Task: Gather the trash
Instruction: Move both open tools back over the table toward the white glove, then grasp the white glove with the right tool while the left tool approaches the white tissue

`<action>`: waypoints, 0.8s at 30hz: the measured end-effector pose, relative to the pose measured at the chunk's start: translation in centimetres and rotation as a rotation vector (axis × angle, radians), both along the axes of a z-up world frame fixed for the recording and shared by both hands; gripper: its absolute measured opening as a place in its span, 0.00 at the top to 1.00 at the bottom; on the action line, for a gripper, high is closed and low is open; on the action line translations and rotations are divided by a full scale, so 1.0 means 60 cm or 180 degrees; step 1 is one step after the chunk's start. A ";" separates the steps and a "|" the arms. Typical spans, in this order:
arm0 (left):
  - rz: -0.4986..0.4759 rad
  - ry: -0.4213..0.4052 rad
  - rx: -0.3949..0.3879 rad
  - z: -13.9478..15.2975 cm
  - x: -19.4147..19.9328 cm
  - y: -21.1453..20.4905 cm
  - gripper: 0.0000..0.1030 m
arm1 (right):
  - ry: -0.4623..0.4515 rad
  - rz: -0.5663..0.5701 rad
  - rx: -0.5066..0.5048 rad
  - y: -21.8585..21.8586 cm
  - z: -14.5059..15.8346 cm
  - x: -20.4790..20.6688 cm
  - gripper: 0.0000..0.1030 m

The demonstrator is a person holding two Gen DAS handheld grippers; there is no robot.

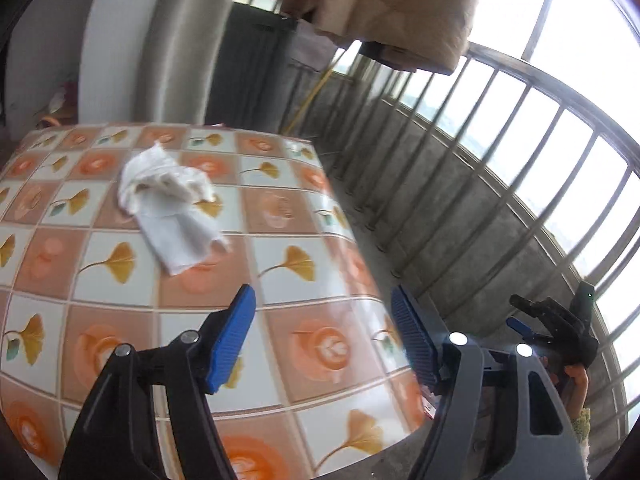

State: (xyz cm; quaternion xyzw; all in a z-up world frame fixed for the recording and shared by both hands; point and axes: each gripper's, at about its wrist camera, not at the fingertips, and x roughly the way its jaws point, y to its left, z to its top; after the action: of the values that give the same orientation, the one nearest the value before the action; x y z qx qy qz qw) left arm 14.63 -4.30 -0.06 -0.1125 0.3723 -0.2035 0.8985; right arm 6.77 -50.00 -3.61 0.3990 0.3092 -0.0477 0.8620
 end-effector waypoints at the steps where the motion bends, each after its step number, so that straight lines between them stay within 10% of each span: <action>1: 0.0105 0.0056 -0.0018 -0.004 0.004 0.022 0.34 | -0.0005 0.0161 -0.0051 0.026 0.013 0.022 0.35; 13: 0.0709 0.0337 -0.0475 -0.043 0.020 0.159 0.34 | -0.0009 0.1930 -0.0526 0.373 0.087 0.244 0.35; 24: 0.0676 0.0369 -0.0654 -0.058 0.026 0.194 0.34 | -0.0059 0.2317 -0.1646 0.571 0.108 0.414 0.35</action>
State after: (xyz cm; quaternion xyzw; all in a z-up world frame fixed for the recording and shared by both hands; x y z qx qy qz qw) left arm 16.21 7.37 -3.57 -0.2542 0.3867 -0.1375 0.8758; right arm 31.64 -15.75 2.85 0.0360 0.3996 0.1866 0.8968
